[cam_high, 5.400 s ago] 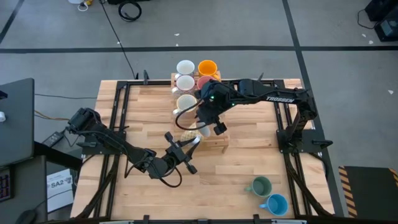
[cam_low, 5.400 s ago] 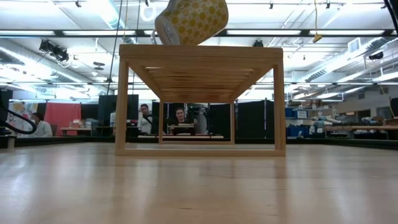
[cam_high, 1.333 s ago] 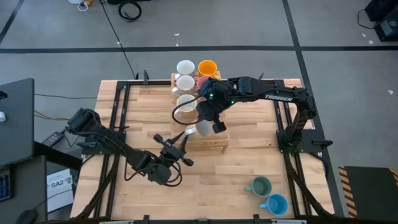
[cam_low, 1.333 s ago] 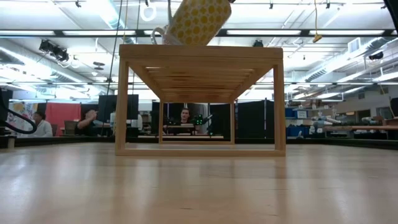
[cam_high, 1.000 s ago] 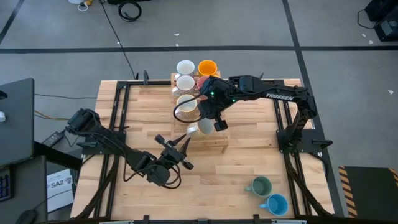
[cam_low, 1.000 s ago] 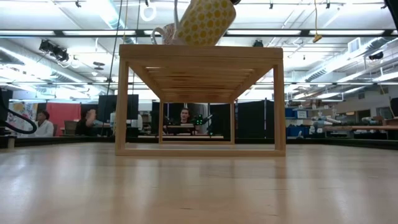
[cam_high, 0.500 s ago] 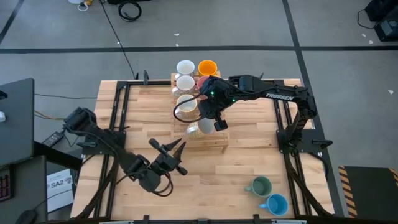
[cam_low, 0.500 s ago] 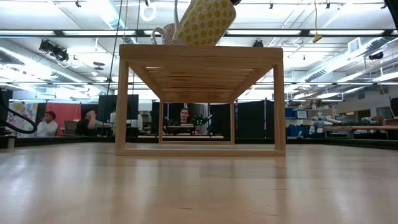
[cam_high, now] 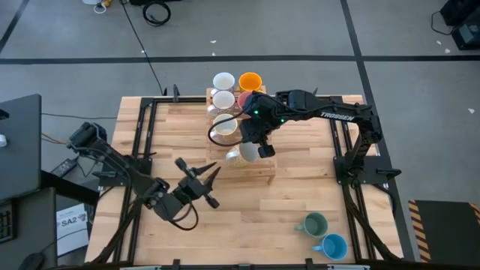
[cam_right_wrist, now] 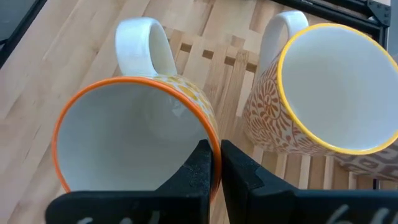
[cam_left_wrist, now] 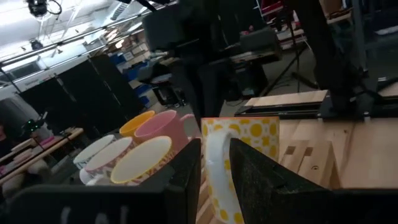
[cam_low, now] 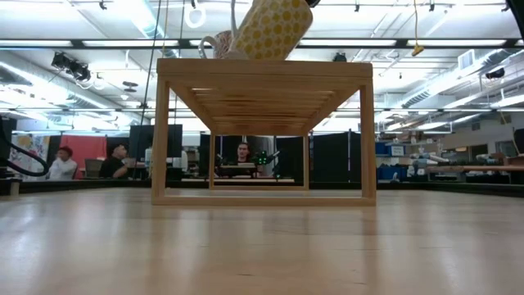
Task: Place coffee mugs
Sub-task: Put the yellow cup on the shelf aligned with the other orange cup
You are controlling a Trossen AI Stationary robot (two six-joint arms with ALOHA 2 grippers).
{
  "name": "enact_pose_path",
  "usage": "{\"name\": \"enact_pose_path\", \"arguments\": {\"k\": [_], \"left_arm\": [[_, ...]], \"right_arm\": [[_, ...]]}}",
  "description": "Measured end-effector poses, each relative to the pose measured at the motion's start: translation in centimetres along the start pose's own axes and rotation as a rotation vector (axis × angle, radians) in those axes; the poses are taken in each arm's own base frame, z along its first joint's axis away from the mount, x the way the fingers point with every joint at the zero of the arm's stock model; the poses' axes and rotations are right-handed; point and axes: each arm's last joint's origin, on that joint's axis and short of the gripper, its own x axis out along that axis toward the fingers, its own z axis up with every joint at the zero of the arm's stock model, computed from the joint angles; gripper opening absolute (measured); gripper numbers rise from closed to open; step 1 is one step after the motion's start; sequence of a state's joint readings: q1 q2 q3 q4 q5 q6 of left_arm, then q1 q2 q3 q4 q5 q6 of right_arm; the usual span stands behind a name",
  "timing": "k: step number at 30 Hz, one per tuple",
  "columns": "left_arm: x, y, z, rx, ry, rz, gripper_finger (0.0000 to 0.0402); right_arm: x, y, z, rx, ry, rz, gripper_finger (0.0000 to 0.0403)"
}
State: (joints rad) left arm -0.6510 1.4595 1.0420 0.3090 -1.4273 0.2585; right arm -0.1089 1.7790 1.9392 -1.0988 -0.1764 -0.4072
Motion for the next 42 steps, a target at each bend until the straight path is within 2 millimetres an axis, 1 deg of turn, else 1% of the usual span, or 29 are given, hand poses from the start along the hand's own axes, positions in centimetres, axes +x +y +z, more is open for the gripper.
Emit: {"name": "enact_pose_path", "arguments": {"k": [5, 9, 12, 18, 21, 28, 33, 36, 42], "left_arm": [[-0.6, 1.3, 0.6, 0.005, -0.004, -0.014, 0.0089], [-0.8, 2.0, 0.6, 0.037, 0.000, -0.017, 0.0089], [-0.9, 2.9, 0.8, 0.052, 0.003, -0.018, 0.0089], [-1.1, 4.6, 1.1, -0.024, 0.006, -0.037, 0.0089], [-1.0, 4.7, 0.9, -0.065, 0.008, -0.101, 0.0089], [0.0, 4.2, -0.2, -0.139, 0.068, -0.283, 0.0089], [1.4, 4.4, -0.5, -0.221, 0.109, -0.288, 0.0089], [2.1, 4.6, -0.6, -0.238, 0.124, -0.297, 0.0089], [3.2, 4.8, -0.7, -0.256, 0.145, -0.326, 0.0089]], "right_arm": [[-0.4, 0.1, 0.1, 0.019, 0.005, 0.011, 0.0023], [-1.3, 0.1, 0.5, 0.018, -0.006, 0.006, 0.0023], [-2.0, 0.2, 0.9, 0.014, -0.031, -0.003, 0.0023], [-2.3, 0.5, 1.6, -0.014, -0.072, -0.009, 0.0023], [-2.3, 0.6, 1.5, -0.013, -0.059, -0.004, 0.0023], [-2.3, 0.8, 0.9, 0.028, -0.008, 0.016, 0.0023], [-1.3, 1.0, -0.1, 0.046, 0.071, 0.045, 0.0024], [-1.0, 1.0, -0.3, 0.046, 0.077, 0.041, 0.0025], [-1.0, 0.3, -0.7, 0.068, 0.085, 0.033, 0.0025]]}}
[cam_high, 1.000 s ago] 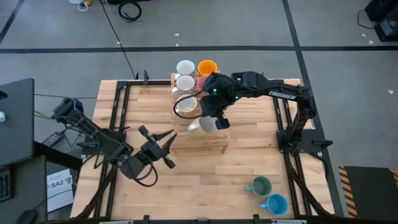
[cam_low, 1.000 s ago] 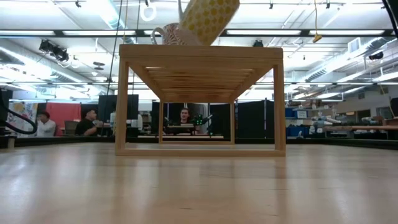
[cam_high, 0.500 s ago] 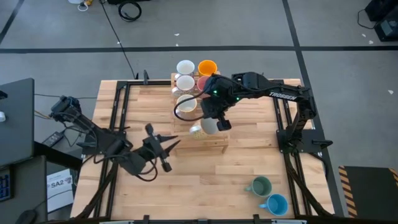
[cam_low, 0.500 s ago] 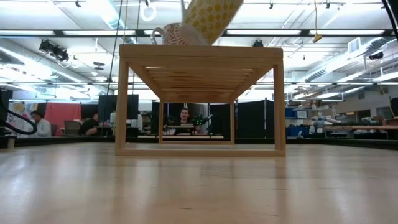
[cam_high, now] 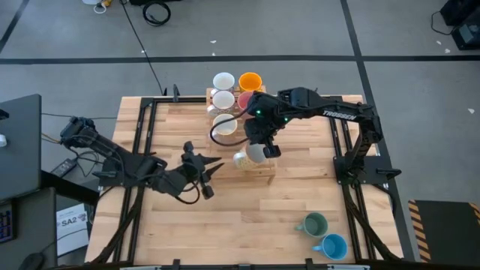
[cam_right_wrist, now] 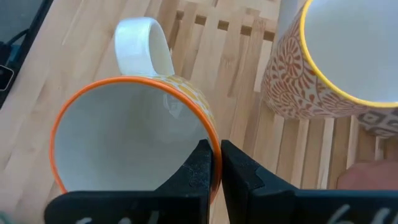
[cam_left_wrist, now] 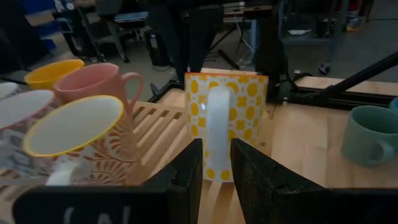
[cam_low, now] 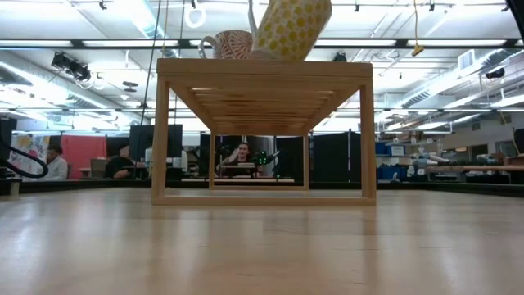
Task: Place coffee mugs
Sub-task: Put the yellow cup on the shelf aligned with the other orange cup
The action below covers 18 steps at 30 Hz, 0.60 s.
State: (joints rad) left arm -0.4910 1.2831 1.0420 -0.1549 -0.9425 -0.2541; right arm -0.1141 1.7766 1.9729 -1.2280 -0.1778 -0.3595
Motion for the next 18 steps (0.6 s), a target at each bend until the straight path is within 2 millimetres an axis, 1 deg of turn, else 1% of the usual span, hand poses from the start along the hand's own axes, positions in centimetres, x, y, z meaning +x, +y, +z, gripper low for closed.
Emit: {"name": "enact_pose_path", "arguments": {"k": [4, 10, 13, 18], "left_arm": [[0.5, 0.3, 0.0, -0.035, 0.018, -0.035, 0.0089], [1.2, 0.6, 0.1, -0.041, 0.046, -0.105, 0.0095], [1.6, 0.9, 0.2, -0.050, 0.047, -0.107, 0.0114], [2.5, 1.7, 0.6, -0.027, 0.033, -0.078, 0.0161]], "right_arm": [[0.0, -0.3, -0.1, 0.012, 0.001, 0.004, 0.0026], [0.1, -0.3, -0.1, 0.011, -0.002, 0.005, 0.0026], [0.1, -0.3, -0.1, 0.011, -0.002, 0.005, 0.0027], [0.1, -0.3, -0.1, 0.011, -0.002, 0.006, 0.0027]]}}
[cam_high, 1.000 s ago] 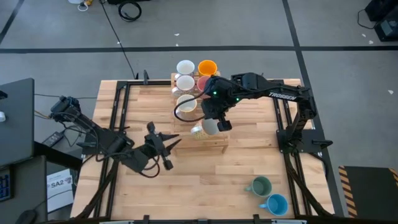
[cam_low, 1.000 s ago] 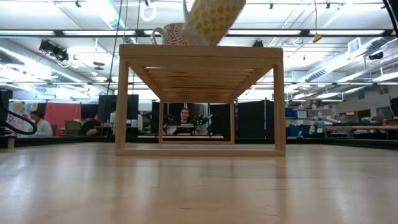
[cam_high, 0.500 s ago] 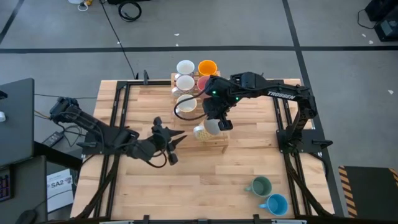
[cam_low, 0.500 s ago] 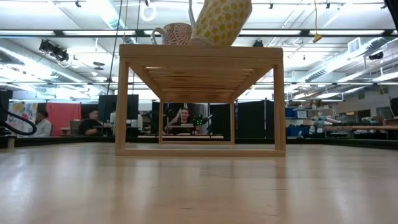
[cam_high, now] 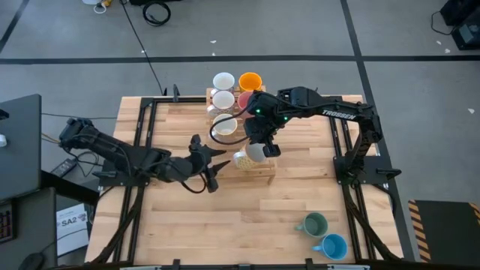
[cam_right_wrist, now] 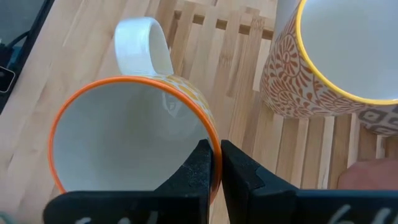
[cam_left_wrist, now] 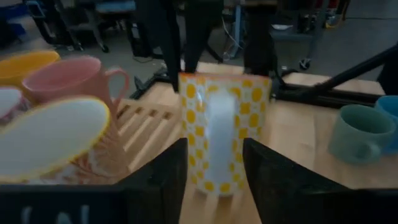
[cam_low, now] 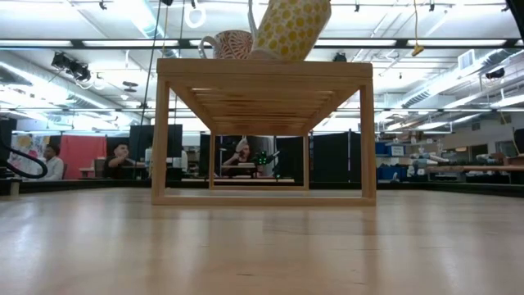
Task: Place coffee mugs
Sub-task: Put the yellow cup on the shelf aligned with the other orange cup
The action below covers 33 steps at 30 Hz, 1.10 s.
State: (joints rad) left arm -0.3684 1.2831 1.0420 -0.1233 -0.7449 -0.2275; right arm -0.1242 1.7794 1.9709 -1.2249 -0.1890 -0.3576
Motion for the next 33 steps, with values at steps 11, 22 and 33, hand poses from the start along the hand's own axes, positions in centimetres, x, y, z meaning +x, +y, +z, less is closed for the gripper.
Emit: {"name": "enact_pose_path", "arguments": {"k": [11, 22, 33], "left_arm": [[2.9, 0.7, 0.3, -0.032, -0.020, -0.096, 0.0197], [4.5, 0.8, -0.3, -0.033, -0.014, -0.063, 0.0176], [4.5, 0.8, -0.3, -0.030, -0.009, -0.065, 0.0095]], "right_arm": [[0.1, -0.1, 0.1, -0.003, -0.017, 0.008, 0.0027], [0.1, -0.1, 0.2, -0.004, -0.020, 0.008, 0.0027], [0.2, -0.1, 0.2, -0.003, -0.019, 0.008, 0.0037]]}}
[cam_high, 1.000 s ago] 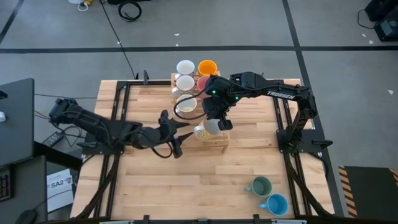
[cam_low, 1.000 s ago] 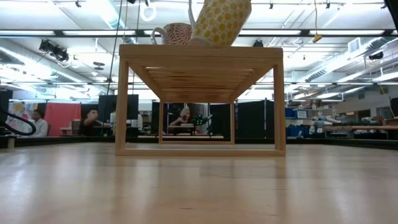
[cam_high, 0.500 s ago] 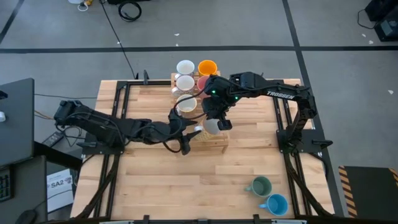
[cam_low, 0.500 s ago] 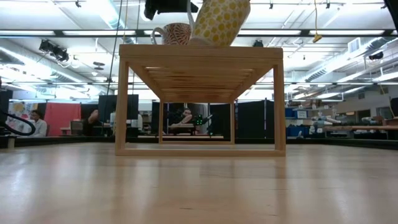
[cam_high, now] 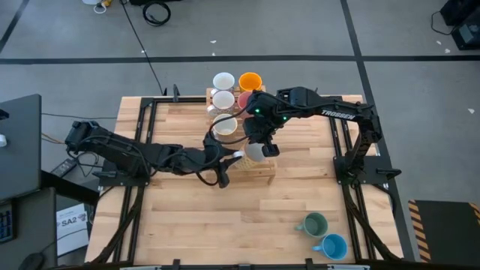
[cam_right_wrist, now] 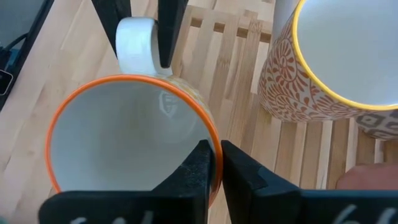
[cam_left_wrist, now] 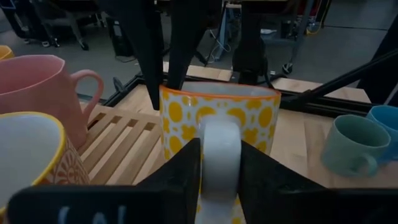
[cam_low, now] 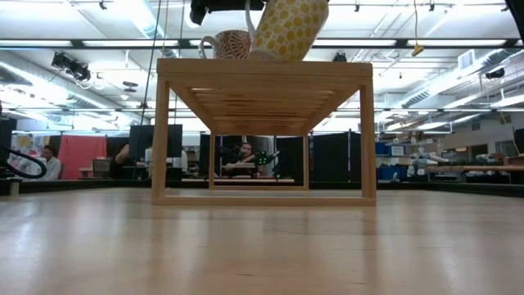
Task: Place coffee mugs
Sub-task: Put the yellow cup on the shelf aligned with the other orange cup
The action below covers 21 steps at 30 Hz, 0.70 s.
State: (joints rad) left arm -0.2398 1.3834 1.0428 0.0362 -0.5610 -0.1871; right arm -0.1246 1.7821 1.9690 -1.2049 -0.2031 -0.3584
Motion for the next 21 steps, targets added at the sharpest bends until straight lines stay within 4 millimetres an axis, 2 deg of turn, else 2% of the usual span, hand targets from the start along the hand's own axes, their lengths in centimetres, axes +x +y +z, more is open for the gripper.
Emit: {"name": "enact_pose_path", "arguments": {"k": [10, 21], "left_arm": [[0.01, 0.03, -0.05, 0.003, 0.004, 0.005, 0.0075], [-0.13, -0.17, -0.11, 0.008, 0.006, 0.002, 0.0076]], "right_arm": [[0.07, 0.00, -0.01, -0.003, 0.002, -0.001, 0.0054], [0.03, -0.02, -0.01, 0.000, 0.009, -0.012, 0.0104]]}}
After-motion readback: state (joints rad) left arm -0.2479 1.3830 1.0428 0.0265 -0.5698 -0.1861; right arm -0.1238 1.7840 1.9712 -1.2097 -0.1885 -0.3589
